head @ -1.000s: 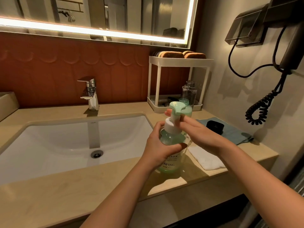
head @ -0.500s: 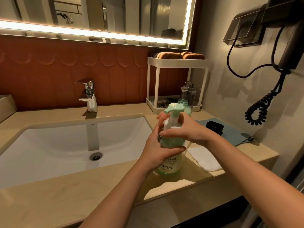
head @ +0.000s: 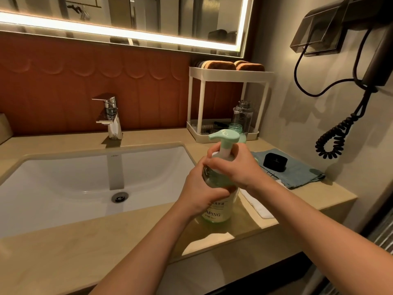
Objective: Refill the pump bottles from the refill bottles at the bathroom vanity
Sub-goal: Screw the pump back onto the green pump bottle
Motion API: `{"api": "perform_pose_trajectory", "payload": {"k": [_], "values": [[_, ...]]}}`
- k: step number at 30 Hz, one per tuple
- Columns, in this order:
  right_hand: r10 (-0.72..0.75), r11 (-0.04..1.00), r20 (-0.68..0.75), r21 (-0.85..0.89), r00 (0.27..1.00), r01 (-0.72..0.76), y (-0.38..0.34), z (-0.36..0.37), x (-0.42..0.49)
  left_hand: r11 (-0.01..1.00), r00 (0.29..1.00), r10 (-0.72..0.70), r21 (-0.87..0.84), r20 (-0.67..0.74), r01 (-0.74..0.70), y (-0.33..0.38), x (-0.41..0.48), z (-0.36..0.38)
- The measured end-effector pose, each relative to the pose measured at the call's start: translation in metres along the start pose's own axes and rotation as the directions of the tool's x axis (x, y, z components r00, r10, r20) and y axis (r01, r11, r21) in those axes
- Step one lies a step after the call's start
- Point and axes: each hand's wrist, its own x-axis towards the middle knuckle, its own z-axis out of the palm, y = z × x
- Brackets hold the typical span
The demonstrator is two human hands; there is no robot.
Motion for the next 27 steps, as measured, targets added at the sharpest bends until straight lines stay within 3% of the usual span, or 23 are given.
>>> {"api": "perform_pose_trajectory", "payload": {"k": [6,8,12,15,20,27], "values": [[0.005,0.998,-0.228,-0.058,0.974,-0.019,-0.003,0.016,-0.01,1.0,0.999,0.013,0.021,-0.032,-0.013,0.005,-0.004,0.003],[0.042,0.994,-0.175,-0.094,0.984,-0.059,-0.005,0.012,-0.01,1.0,1.0,0.019,0.025,-0.021,-0.018,0.006,-0.005,0.003],[0.128,0.992,0.161,-0.02,0.979,-0.127,-0.014,-0.013,-0.01,1.0,1.0,0.01,0.016,-0.028,-0.009,0.009,-0.008,0.004],[0.159,0.986,0.252,-0.084,0.955,-0.142,-0.012,-0.028,-0.006,1.0,0.999,0.017,0.014,-0.038,-0.017,0.007,-0.007,0.004],[0.132,0.988,0.253,-0.11,0.958,-0.107,-0.005,-0.043,0.006,0.996,0.997,0.01,0.09,-0.076,-0.004,0.005,0.004,0.005],[0.154,0.974,0.066,-0.176,0.986,-0.14,0.02,-0.069,0.02,0.974,0.982,0.007,0.224,-0.186,0.036,0.008,0.038,0.001]]}}
